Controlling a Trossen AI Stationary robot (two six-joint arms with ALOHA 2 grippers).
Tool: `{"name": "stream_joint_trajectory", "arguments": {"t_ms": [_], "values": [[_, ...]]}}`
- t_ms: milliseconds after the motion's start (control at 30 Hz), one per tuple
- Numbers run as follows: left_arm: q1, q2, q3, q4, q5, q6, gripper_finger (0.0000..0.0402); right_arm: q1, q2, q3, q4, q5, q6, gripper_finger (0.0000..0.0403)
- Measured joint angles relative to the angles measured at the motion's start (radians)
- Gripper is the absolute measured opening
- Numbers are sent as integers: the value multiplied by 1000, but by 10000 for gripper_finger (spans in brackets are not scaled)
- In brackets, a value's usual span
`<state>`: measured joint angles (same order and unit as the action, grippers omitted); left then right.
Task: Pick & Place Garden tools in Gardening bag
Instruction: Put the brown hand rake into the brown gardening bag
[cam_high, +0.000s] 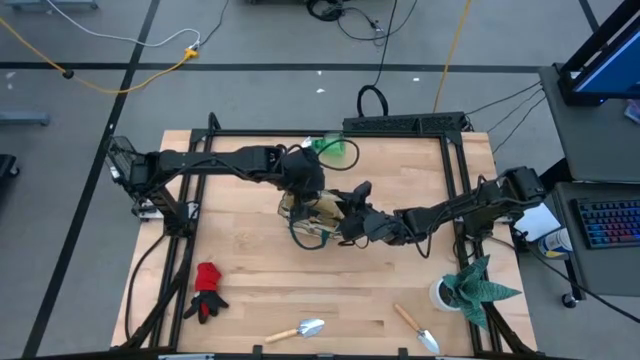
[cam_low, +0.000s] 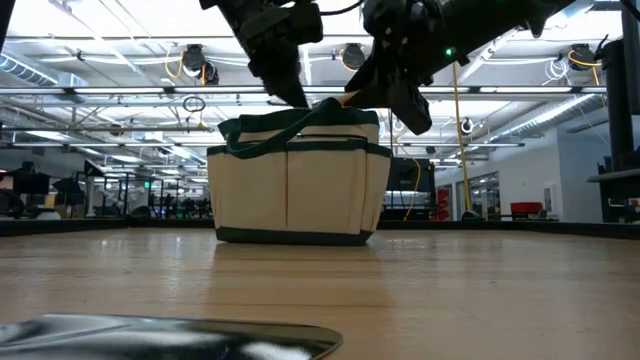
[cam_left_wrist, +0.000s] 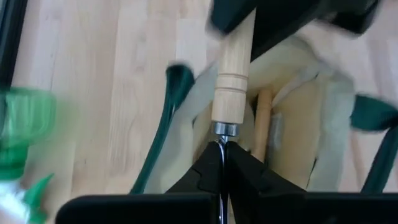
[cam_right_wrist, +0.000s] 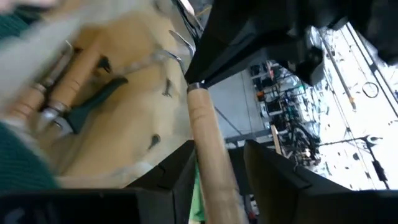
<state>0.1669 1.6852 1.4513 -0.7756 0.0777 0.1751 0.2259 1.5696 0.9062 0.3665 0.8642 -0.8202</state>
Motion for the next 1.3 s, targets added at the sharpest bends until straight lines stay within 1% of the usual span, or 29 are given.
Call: {"name": "stream_joint_trajectory", "arguments": {"t_ms": [100, 300, 467, 533, 667, 700, 833, 967, 1033, 1067, 1300], "values": [[5, 1, -3, -52, -31, 0, 7, 31, 0, 2, -11, 4, 30, 134], [2, 2, -2, -126, -30, 5, 10, 88, 0, 2, -66, 8, 53, 131], [0, 2, -2, -145, -30, 6, 10, 125, -7, 2, -73, 15, 51, 131], [0, 2, -2, -145, -30, 9, 11, 135, -12, 2, -79, 59, 49, 130], [0, 2, -2, -165, -40, 56, 7, 155, -23, 2, -97, 185, 46, 131], [0, 2, -2, -166, -51, 65, 7, 156, -27, 2, -110, 189, 53, 132], [0, 2, -2, -164, -59, 97, 10, 161, -44, -1, -225, 170, 147, 130], [0, 2, -2, -161, -44, 95, 7, 153, -103, -25, -331, 84, 281, 121], [-1, 2, -2, -160, -44, 88, 10, 141, -143, -45, -349, 7, 348, 115], [-1, 2, -2, -161, -44, 88, 11, 137, -172, -62, -359, -14, 377, 113], [0, 33, -15, -139, -44, 93, 9, 90, -360, -182, -325, -111, 516, 96]]}}
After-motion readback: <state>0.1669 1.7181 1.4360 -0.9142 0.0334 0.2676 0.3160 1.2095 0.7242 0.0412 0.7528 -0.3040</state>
